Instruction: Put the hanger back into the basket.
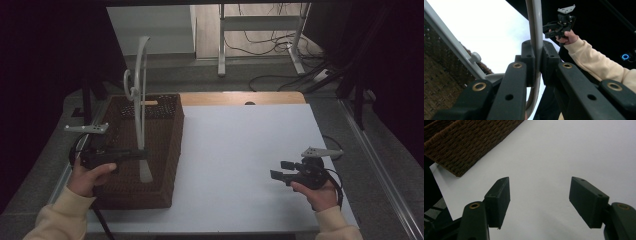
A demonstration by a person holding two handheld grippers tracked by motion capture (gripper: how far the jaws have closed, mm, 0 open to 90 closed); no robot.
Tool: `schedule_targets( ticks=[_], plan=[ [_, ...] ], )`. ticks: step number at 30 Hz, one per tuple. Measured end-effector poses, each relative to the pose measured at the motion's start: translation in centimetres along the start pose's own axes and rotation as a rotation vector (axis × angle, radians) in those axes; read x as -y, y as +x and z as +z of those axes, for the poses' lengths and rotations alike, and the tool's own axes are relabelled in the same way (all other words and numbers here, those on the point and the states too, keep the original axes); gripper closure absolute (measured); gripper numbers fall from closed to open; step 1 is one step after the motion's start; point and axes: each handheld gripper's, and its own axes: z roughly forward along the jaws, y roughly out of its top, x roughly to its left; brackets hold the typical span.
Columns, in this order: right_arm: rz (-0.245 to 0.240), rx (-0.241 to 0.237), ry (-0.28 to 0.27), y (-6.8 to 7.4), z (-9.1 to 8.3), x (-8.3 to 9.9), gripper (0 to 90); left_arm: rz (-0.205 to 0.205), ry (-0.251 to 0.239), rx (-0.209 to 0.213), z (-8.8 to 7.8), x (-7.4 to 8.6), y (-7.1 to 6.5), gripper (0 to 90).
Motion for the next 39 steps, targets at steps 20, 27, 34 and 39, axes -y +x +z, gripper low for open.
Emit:
schedule_targets(
  ticks=[20,27,34,39],
  plan=[
    [0.006,0.004,0.008,-0.2,0.1,0.1,33.1,0.001,0.11,-0.024,-1.8,0.9,3.0,82.2],
    [0.006,0.007,0.013,-0.3,0.1,0.1,33.1,0.018,0.192,-0.051,-2.5,1.7,4.4,82.1],
    [0.007,0.006,0.017,-0.3,0.2,0.1,33.1,0.027,0.233,-0.052,-2.5,2.3,4.9,82.2],
    [0.007,0.006,0.017,-0.3,0.2,0.1,33.0,0.035,0.3,-0.067,-2.4,2.7,5.3,82.2]
  ],
)
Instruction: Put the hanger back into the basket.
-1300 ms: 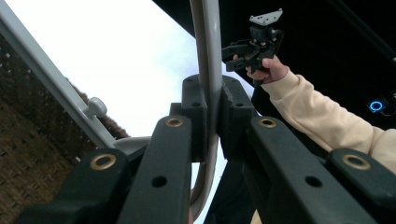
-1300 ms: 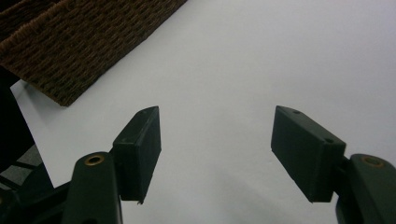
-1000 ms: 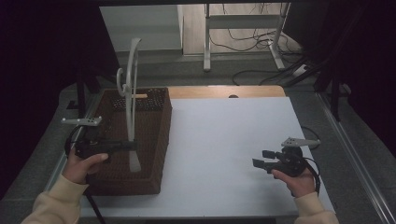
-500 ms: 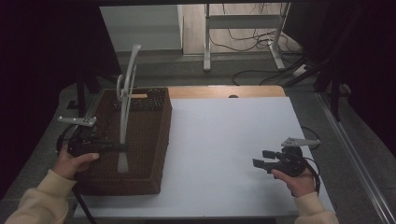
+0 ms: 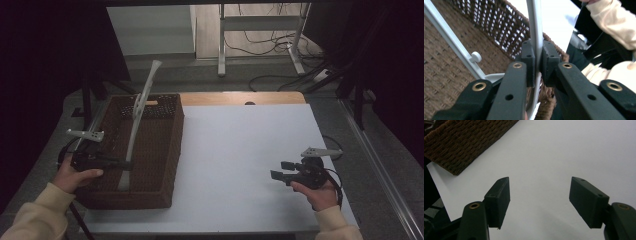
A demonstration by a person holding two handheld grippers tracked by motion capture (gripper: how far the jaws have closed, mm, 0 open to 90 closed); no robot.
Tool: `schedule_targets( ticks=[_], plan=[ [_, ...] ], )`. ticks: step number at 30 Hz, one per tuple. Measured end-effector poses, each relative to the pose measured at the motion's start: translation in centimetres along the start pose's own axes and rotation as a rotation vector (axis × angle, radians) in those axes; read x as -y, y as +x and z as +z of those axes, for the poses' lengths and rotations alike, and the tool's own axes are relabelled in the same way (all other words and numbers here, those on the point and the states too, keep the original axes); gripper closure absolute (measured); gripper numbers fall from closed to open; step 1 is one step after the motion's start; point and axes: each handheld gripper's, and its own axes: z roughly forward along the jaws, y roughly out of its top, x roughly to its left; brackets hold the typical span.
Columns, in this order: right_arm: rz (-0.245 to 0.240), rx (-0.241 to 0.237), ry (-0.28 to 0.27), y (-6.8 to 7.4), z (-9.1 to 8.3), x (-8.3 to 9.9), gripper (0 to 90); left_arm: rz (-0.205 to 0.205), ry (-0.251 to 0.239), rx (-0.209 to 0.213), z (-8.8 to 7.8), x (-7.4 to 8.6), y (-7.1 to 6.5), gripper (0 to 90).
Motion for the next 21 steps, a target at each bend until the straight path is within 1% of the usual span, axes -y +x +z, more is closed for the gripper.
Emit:
schedule_targets(
  ticks=[1,2,3,4,6,7,8,9,10,13,15,16,18,19,20,21],
  plan=[
    [0.0,0.0,0.0,0.0,0.0,0.0,33.1,-0.002,0.014,-0.001,0.0,0.2,0.2,82.2],
    [0.0,0.0,0.0,0.0,0.0,0.0,33.1,-0.002,0.014,-0.001,0.0,0.2,0.2,82.2],
    [0.001,0.001,0.0,0.0,0.0,0.0,33.1,-0.004,0.045,-0.002,-0.2,0.6,0.6,82.2],
    [0.001,0.001,0.001,0.0,0.0,0.0,33.1,-0.004,0.06,-0.006,-0.3,0.9,0.9,82.1],
    [0.002,0.001,0.002,0.0,0.0,0.0,33.0,-0.012,0.095,0.004,-0.6,1.4,1.5,82.2],
    [0.001,0.002,0.006,-0.1,0.1,0.0,33.1,-0.014,0.114,0.001,-0.7,1.6,1.7,82.1],
    [0.001,0.002,0.006,-0.1,0.1,0.0,33.0,-0.014,0.114,0.001,-0.7,1.6,1.7,82.1],
    [0.0,0.002,0.007,-0.1,0.1,0.0,33.0,-0.008,0.142,-0.005,-0.7,2.1,2.2,82.1],
    [0.001,0.002,0.008,-0.1,0.2,0.0,33.0,-0.008,0.148,-0.005,-0.7,2.2,2.3,82.1],
    [-0.003,0.004,0.013,-0.1,0.2,0.0,33.0,-0.004,0.178,-0.003,-0.4,2.5,2.8,81.9],
    [-0.003,0.007,0.014,-0.1,0.3,0.0,32.9,-0.013,0.222,-0.012,0.0,2.6,2.9,81.9],
    [-0.003,0.007,0.015,-0.1,0.3,0.0,32.9,-0.006,0.24,-0.018,0.2,2.6,2.8,81.8],
    [-0.002,0.007,0.018,-0.1,0.3,0.1,32.7,-0.002,0.249,-0.043,0.4,2.5,2.6,81.2],
    [0.002,0.008,0.02,-0.1,0.3,0.1,32.6,-0.012,0.234,-0.056,0.3,2.5,2.6,80.1],
    [0.002,0.006,0.021,-0.1,0.3,0.1,32.5,-0.018,0.218,-0.062,0.0,2.5,2.7,79.1],
    [0.001,0.007,0.022,-0.1,0.4,0.1,32.4,-0.021,0.201,-0.058,-0.2,2.6,2.7,78.5]
  ],
)
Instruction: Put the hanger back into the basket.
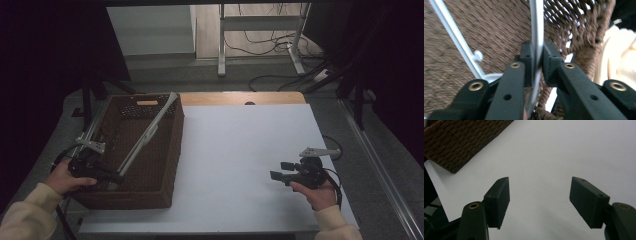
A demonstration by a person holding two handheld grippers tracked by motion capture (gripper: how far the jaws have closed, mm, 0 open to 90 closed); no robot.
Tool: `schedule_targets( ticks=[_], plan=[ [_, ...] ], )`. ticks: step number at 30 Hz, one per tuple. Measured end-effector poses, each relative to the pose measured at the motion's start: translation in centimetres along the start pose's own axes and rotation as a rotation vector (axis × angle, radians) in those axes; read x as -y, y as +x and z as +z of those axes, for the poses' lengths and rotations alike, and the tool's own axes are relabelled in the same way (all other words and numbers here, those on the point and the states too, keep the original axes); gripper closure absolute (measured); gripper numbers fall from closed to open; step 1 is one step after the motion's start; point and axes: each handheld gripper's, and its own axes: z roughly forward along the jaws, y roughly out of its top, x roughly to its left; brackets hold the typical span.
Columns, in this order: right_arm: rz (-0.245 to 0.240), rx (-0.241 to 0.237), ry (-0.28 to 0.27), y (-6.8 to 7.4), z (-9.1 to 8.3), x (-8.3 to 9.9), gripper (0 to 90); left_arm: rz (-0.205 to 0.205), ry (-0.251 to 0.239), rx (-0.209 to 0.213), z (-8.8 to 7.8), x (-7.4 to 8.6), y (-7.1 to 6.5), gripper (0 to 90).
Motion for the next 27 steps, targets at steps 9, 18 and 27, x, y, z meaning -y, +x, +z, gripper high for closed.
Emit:
schedule_targets(
  ticks=[9,18,27],
  plan=[
    [-0.003,0.001,-0.004,0.0,0.0,-0.1,32.1,-0.027,-0.077,-0.045,-0.5,-0.2,-0.2,53.6],
    [0.0,0.016,-0.012,0.1,-0.1,-0.2,28.8,-0.008,-0.239,-0.169,-1.0,-1.8,-2.9,29.0],
    [-0.028,0.033,-0.013,0.4,-0.3,-0.3,24.0,-0.002,-0.297,-0.341,0.1,-3.8,-6.6,23.9]
  ],
)
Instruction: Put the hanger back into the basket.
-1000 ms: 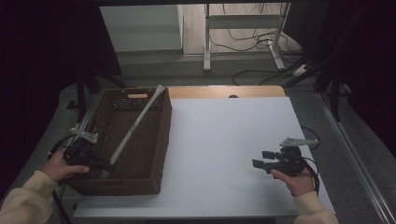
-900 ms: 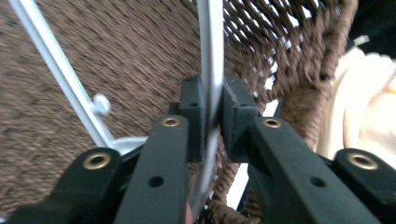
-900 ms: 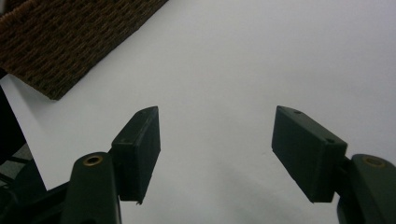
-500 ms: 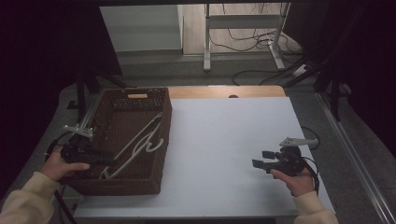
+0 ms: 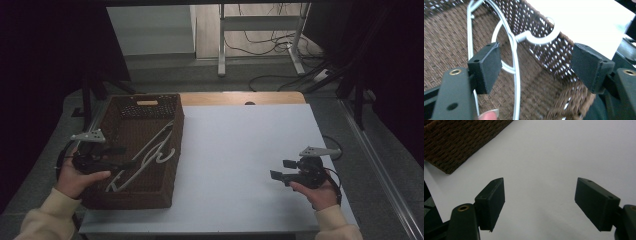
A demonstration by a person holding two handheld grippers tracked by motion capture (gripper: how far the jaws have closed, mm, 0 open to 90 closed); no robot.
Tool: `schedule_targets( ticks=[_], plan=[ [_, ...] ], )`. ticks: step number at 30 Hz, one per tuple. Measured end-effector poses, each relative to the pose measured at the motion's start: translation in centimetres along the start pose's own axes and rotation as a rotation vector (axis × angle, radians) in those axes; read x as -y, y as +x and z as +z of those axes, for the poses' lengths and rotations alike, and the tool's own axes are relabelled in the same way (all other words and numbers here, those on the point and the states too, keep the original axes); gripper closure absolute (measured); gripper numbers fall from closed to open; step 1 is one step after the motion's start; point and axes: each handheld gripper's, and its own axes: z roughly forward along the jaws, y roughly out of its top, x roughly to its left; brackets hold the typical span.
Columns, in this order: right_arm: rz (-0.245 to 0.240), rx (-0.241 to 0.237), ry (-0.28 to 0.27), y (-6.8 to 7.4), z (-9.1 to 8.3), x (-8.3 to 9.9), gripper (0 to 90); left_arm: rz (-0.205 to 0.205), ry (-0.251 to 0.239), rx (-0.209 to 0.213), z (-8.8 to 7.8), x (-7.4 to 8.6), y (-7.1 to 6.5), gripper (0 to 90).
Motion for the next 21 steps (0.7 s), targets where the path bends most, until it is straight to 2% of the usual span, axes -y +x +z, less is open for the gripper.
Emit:
schedule_targets(
  ticks=[1,2,3,5,6,9,14,18,20,21],
  plan=[
    [-0.005,0.0,0.0,0.0,0.0,0.0,24.0,0.008,-0.001,-0.026,0.1,-0.1,-0.5,23.1],
    [-0.005,0.0,0.0,0.0,0.0,0.0,24.0,0.008,-0.001,-0.026,0.1,-0.1,-0.5,22.5],
    [-0.01,-0.001,-0.003,0.1,-0.1,-0.1,23.9,0.024,-0.005,-0.061,0.5,-0.4,-1.4,21.9],
    [-0.009,-0.002,-0.004,0.2,-0.1,-0.2,23.8,0.03,-0.014,-0.069,0.6,-0.5,-1.8,21.6],
    [-0.012,-0.002,-0.004,0.2,-0.1,-0.3,23.7,0.035,-0.037,-0.059,1.0,-0.6,-2.6,21.4],
    [-0.018,-0.001,-0.002,0.2,-0.2,-0.2,23.6,0.037,-0.062,-0.052,1.7,-0.8,-3.7,21.3],
    [-0.05,0.024,-0.02,0.4,-0.7,-0.4,23.5,-0.002,-0.118,-0.012,2.9,-1.4,-4.7,21.1],
    [-0.06,0.022,-0.035,0.6,-0.9,-0.5,23.6,-0.012,-0.132,-0.003,3.6,-1.9,-5.4,21.1],
    [-0.061,0.02,-0.034,0.5,-1.0,-0.4,23.5,-0.029,-0.158,0.04,4.4,-2.4,-6.0,21.1],
    [-0.062,0.019,-0.033,0.5,-1.1,-0.4,23.5,-0.028,-0.156,0.045,4.7,-2.7,-6.3,21.2]
  ],
)
